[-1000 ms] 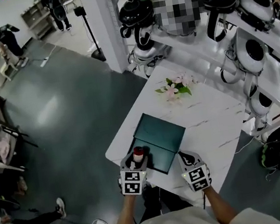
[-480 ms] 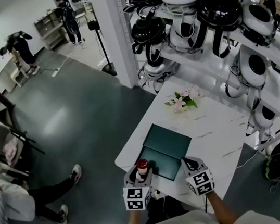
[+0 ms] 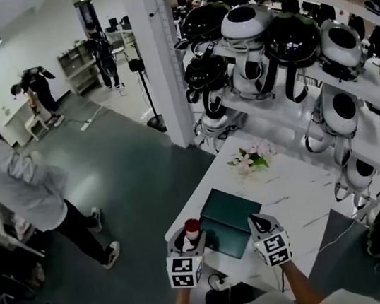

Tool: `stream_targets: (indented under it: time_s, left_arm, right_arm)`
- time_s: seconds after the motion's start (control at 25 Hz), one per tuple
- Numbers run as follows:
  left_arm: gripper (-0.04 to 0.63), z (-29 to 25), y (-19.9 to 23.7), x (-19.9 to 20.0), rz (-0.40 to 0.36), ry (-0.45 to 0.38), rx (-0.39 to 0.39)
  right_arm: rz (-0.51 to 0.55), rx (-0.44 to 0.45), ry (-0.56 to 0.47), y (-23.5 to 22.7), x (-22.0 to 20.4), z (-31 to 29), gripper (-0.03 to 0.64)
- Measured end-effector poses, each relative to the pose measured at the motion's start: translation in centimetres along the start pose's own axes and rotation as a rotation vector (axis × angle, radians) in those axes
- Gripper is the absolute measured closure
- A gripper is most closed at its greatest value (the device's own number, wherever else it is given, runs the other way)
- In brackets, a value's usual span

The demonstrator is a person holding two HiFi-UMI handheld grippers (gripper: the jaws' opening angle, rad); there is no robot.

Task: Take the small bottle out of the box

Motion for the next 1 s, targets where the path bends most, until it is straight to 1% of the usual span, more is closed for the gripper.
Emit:
stream_targets:
  time_s: [0.4, 0.56, 1.0]
  left_arm:
    - [0.362, 0.2, 0.4, 4.7, -0.059, -0.072, -0.006]
    - [0.362, -0.2, 0.2, 5.3, -0.070, -0.100, -0.010]
    - [0.362, -0.5, 0.3, 6.2, -0.085, -0.114, -0.017]
  right_arm:
    - [0.017, -0.047, -0.118, -1.3, 5.2, 0.9, 0.595]
    - [0.026, -0.064, -0.140, -1.8, 5.9, 1.1, 0.595]
    - [0.030, -0.076, -0.152, -2.0, 6.5, 1.1, 0.595]
Point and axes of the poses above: the fingertips, and each gripper's own axes: z backward along the fingers, y to its left, x out of its top, the point moved 5 cm from there along z, backward along the fingers, and after that the axes turned 5 degrees about -x, right-handed, at the moved point
